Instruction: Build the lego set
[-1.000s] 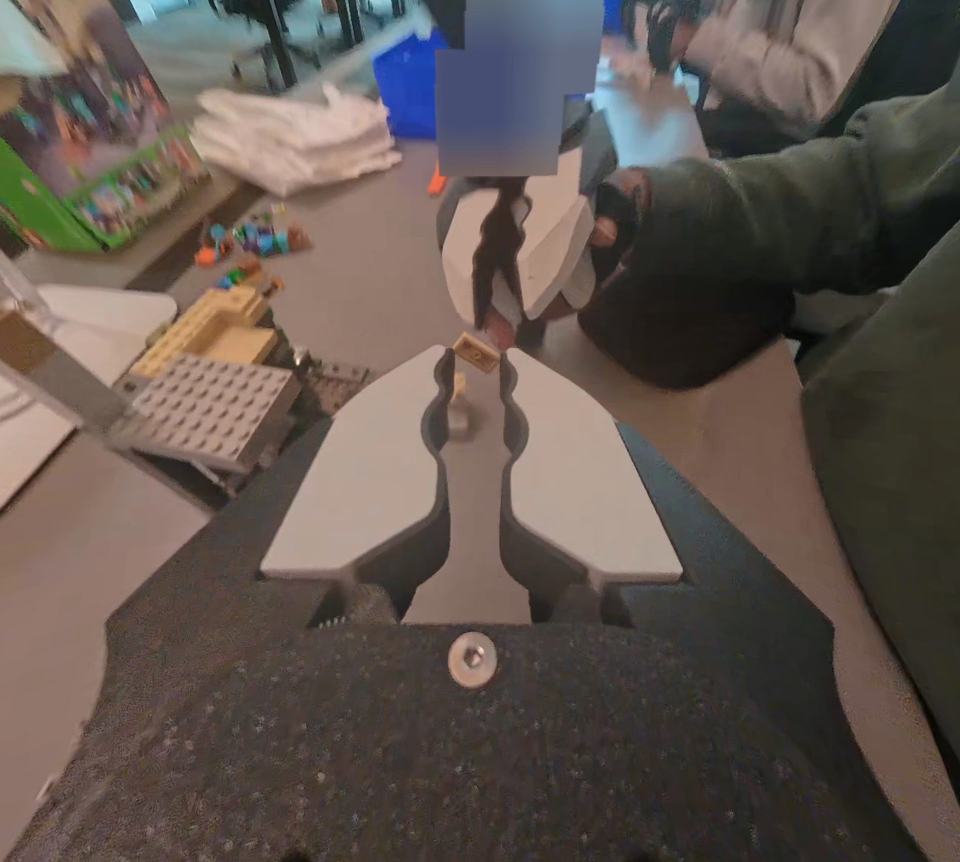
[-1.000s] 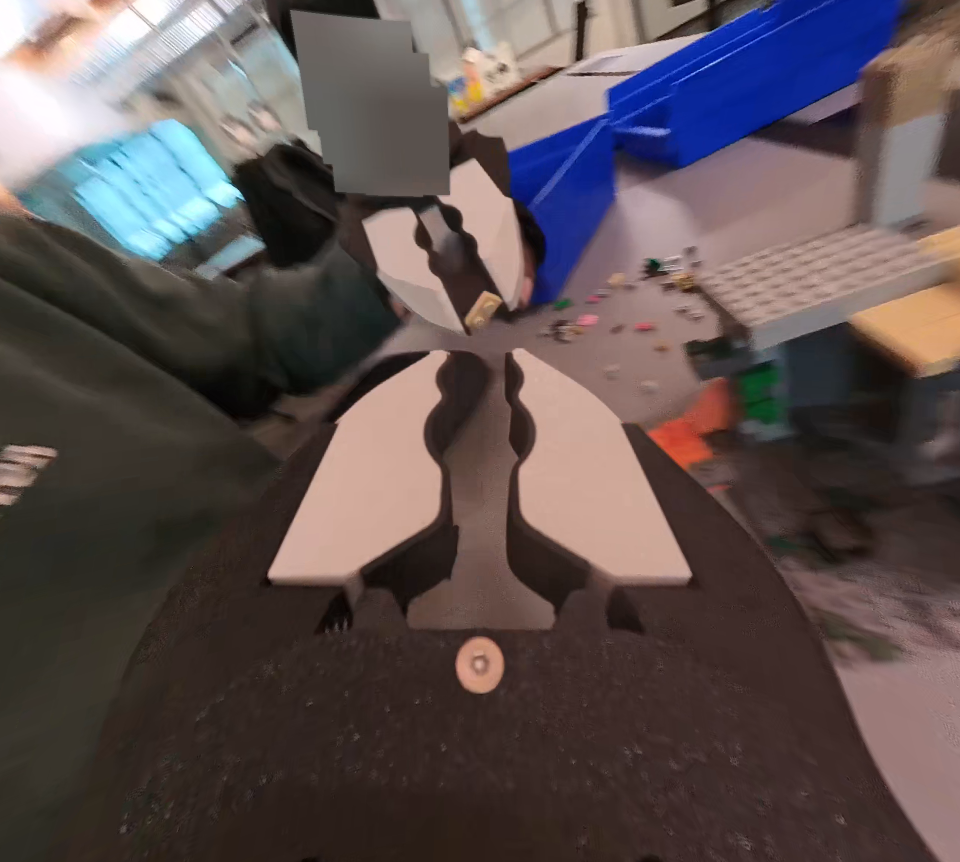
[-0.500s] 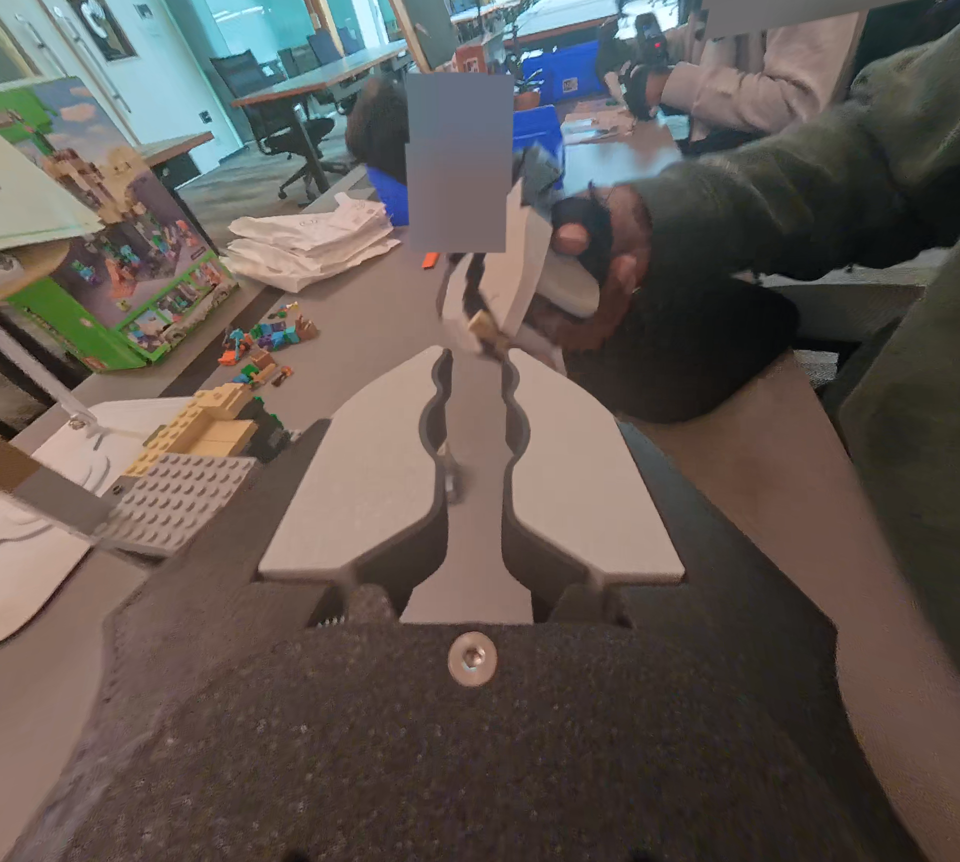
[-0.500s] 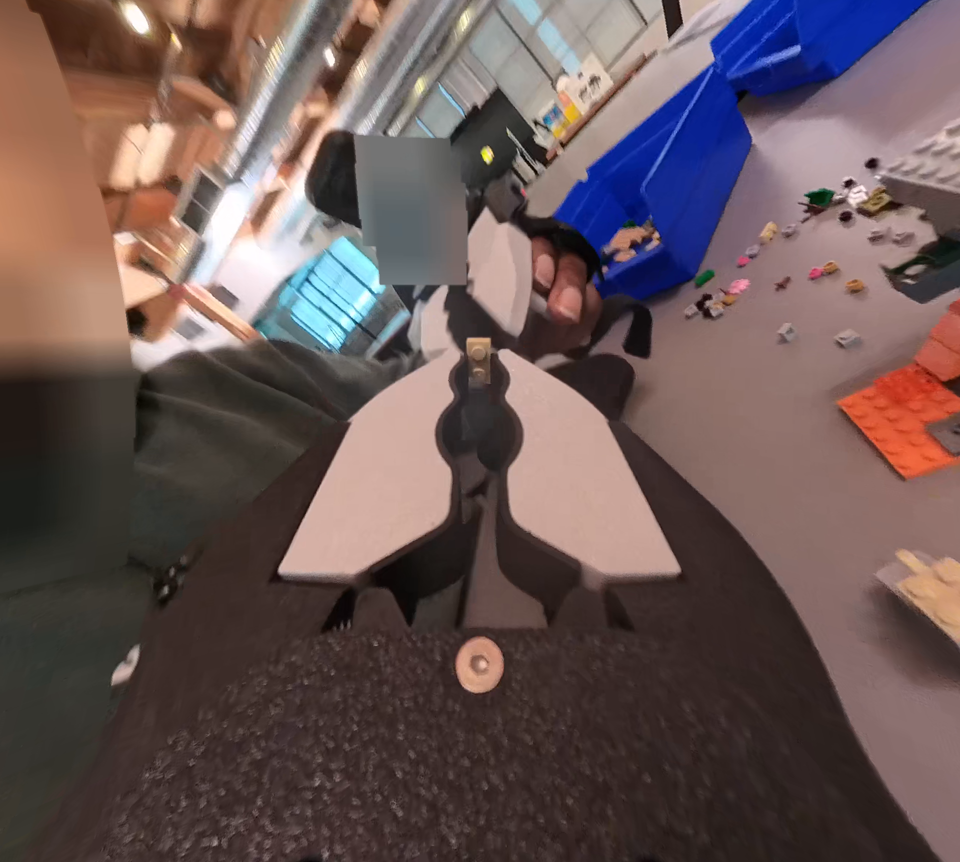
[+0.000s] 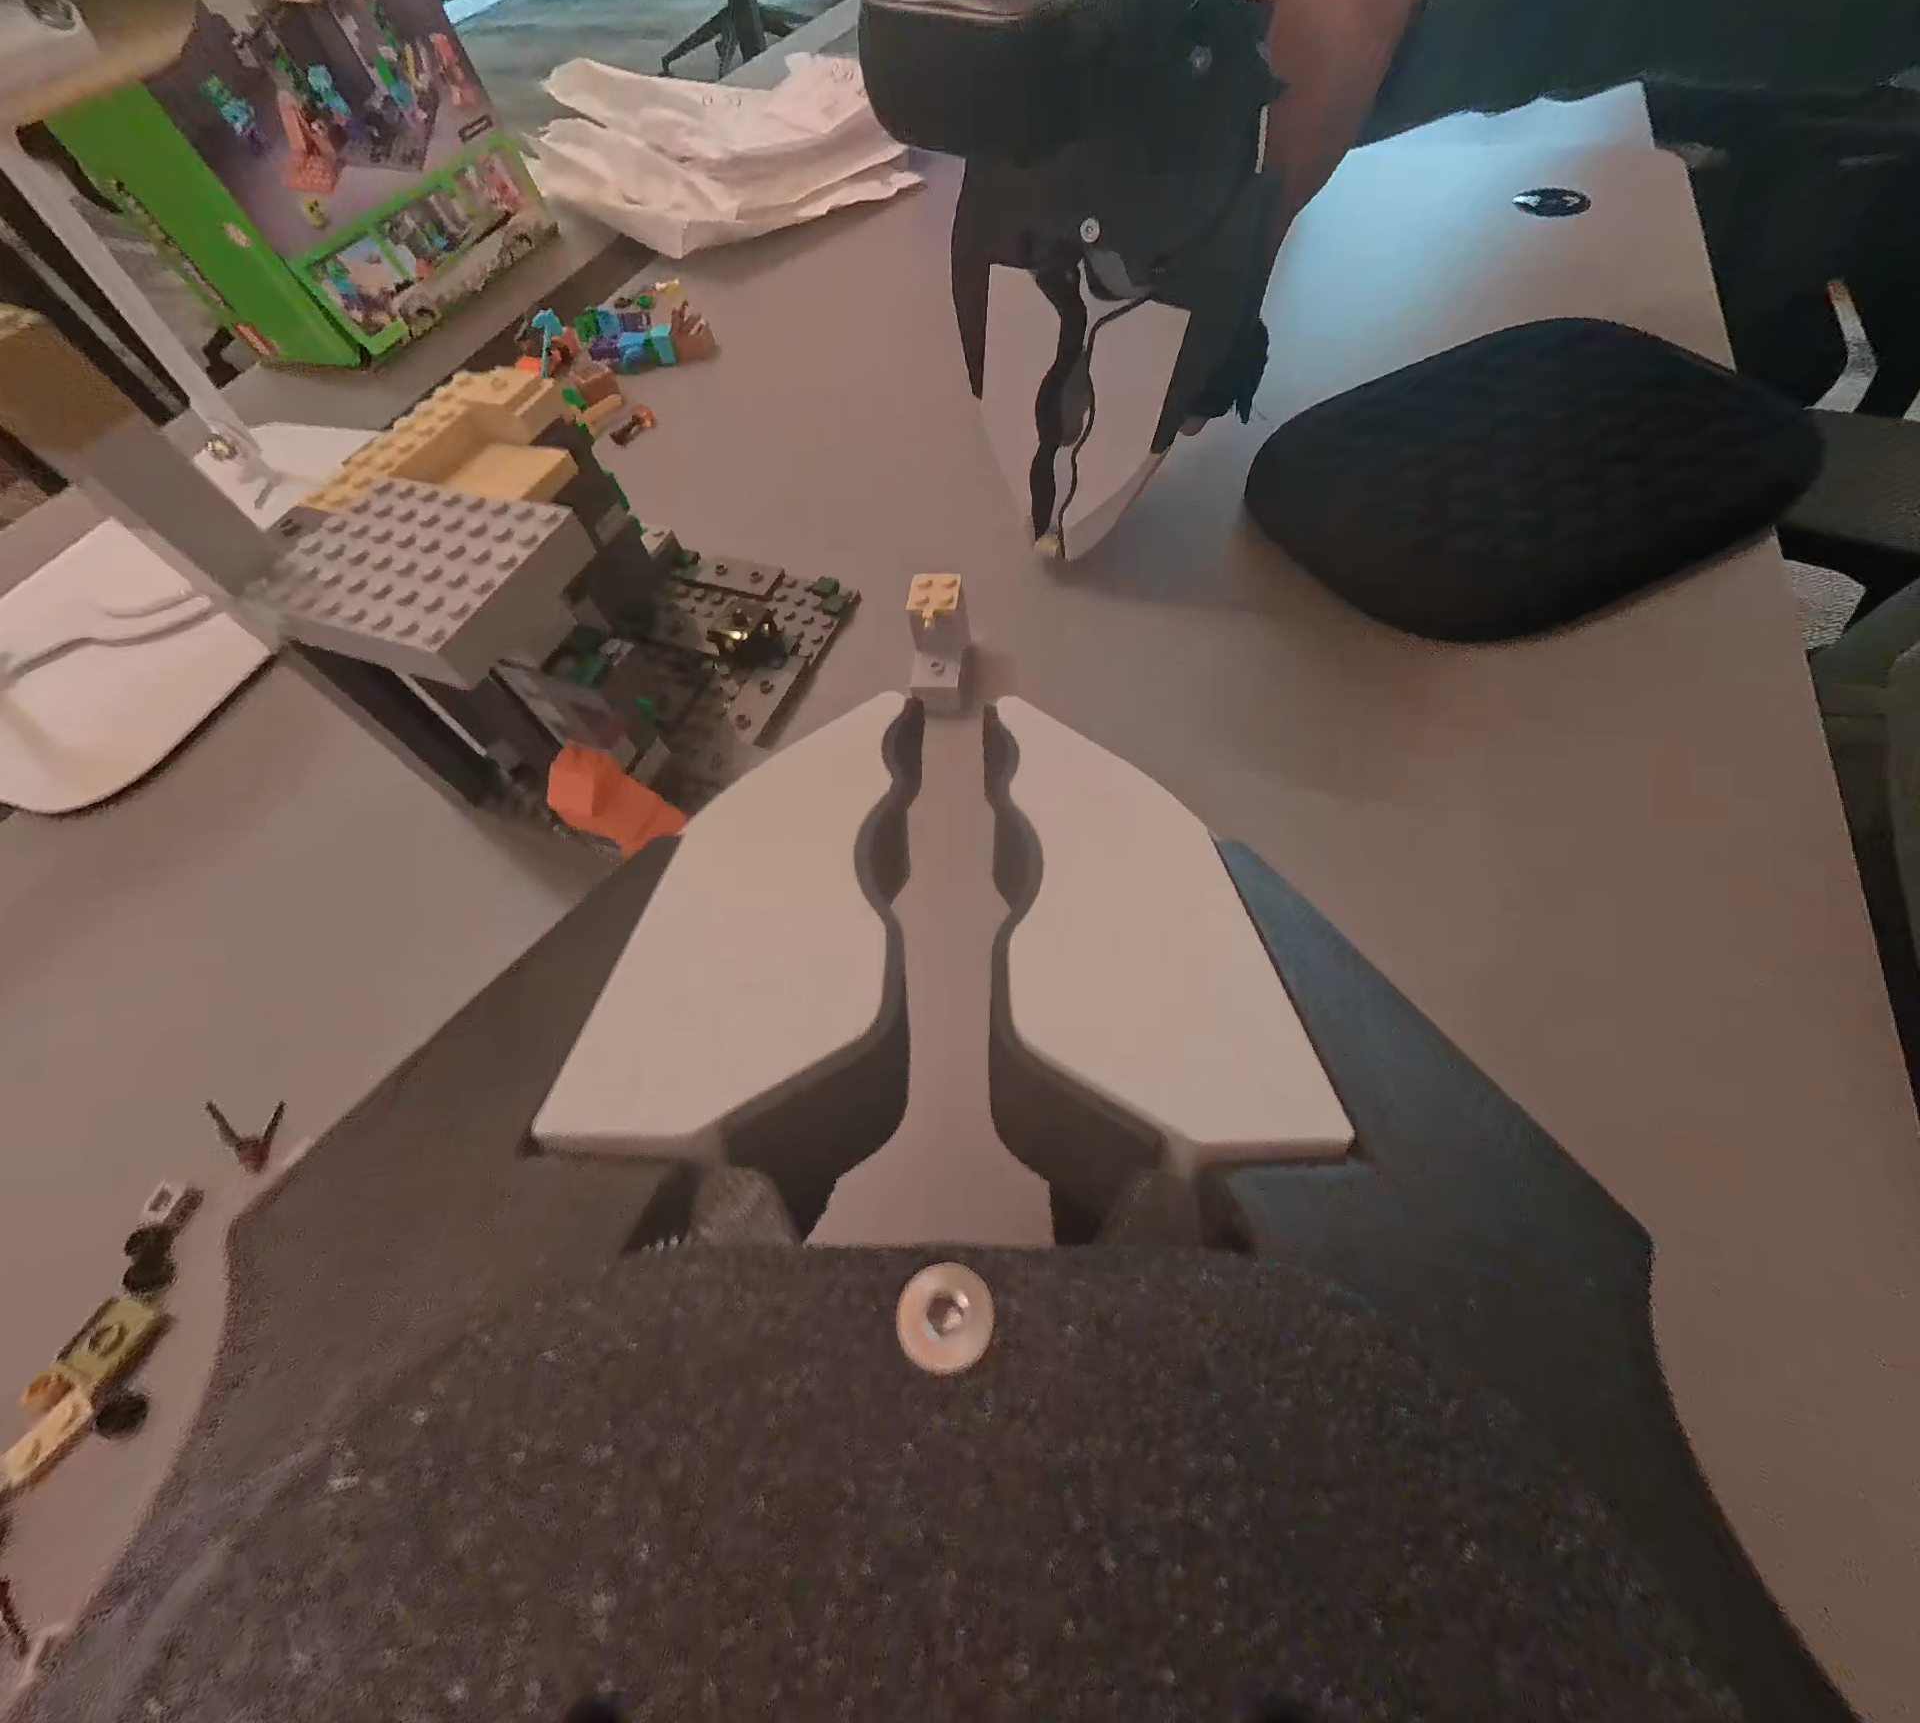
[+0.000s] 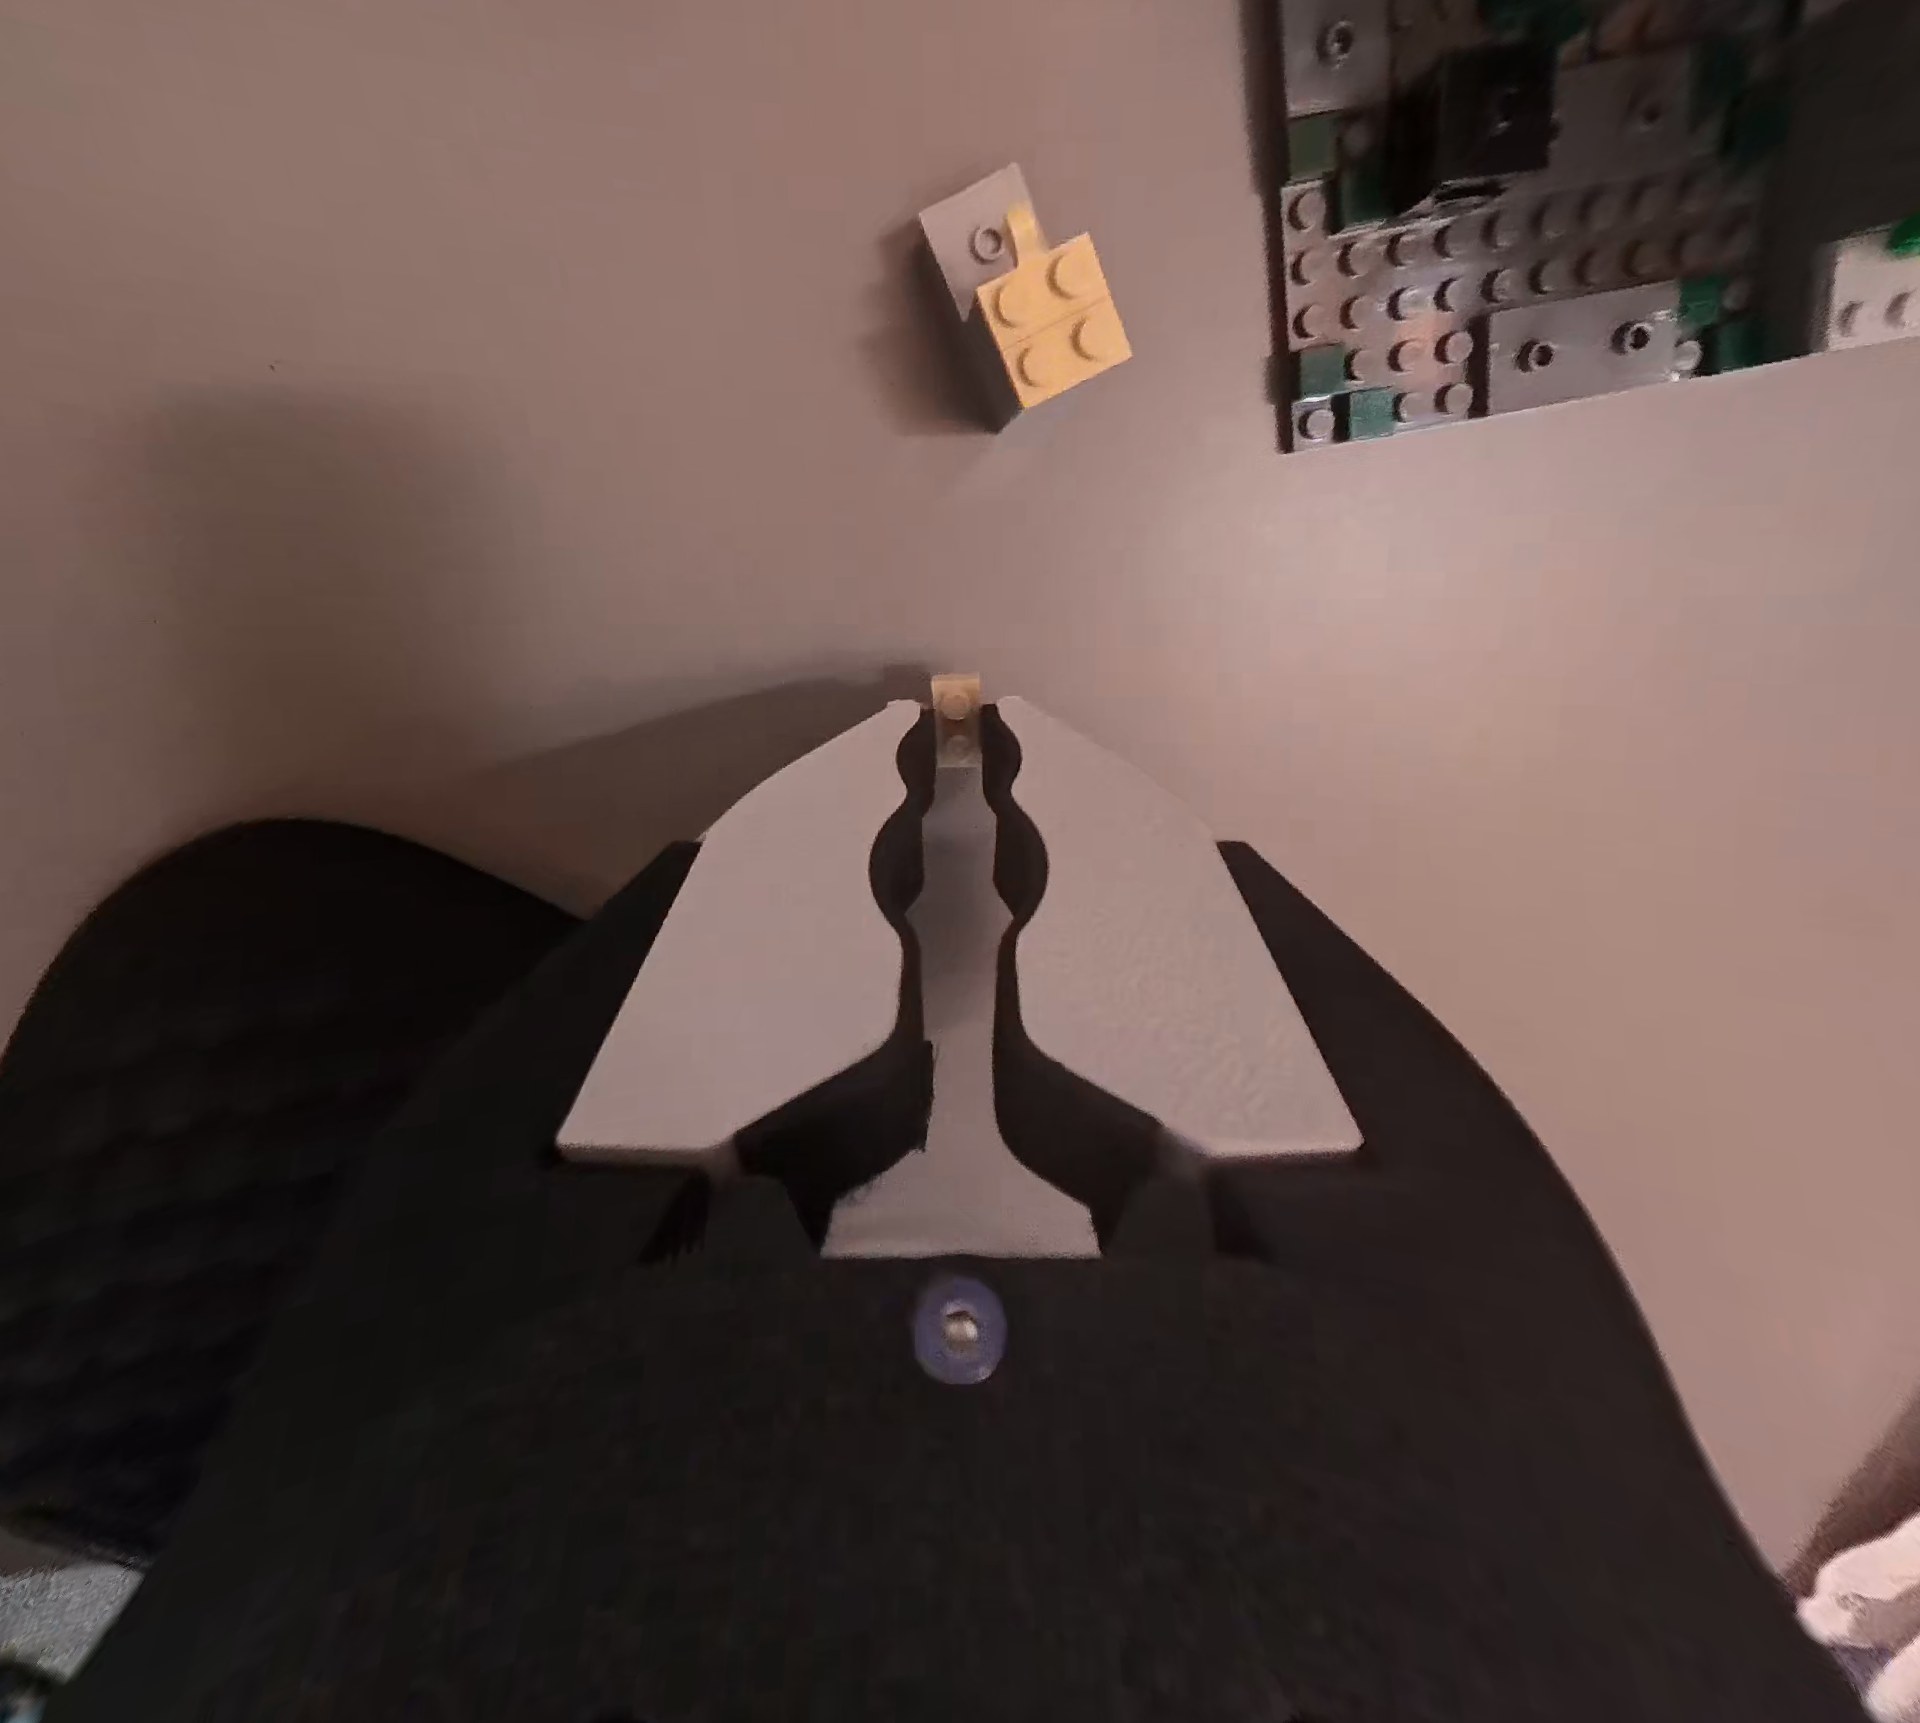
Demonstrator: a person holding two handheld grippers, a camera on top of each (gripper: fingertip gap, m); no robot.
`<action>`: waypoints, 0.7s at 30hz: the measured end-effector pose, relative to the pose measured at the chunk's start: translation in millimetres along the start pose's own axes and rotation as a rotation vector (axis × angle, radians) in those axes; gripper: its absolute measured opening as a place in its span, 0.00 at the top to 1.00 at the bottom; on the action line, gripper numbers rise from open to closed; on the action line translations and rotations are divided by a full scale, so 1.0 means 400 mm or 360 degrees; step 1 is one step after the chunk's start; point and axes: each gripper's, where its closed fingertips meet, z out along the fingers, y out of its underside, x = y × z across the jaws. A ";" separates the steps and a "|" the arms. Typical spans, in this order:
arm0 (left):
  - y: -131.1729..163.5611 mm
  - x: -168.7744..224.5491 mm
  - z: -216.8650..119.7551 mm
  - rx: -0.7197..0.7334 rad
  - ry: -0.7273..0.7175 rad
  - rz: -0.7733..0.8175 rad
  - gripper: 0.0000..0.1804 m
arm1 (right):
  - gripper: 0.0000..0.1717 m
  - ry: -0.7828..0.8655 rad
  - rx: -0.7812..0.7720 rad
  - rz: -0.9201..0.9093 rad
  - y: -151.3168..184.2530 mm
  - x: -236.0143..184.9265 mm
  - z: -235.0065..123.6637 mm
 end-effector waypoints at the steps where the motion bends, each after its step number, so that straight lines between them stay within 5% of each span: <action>1: 0.008 -0.002 -0.005 -0.0016 -0.0003 -0.0015 0.94 | 0.95 -0.0002 -0.0028 -0.0010 0.004 0.000 0.004; 13: 0.045 -0.045 -0.032 -0.0163 -0.0090 -0.0038 0.94 | 0.93 -0.0011 0.0011 -0.0010 0.002 0.001 0.007; 21: -0.025 -0.253 -0.219 -0.0397 -0.0424 -0.0007 0.94 | 0.92 0.0032 0.0477 0.0172 -0.051 0.007 -0.075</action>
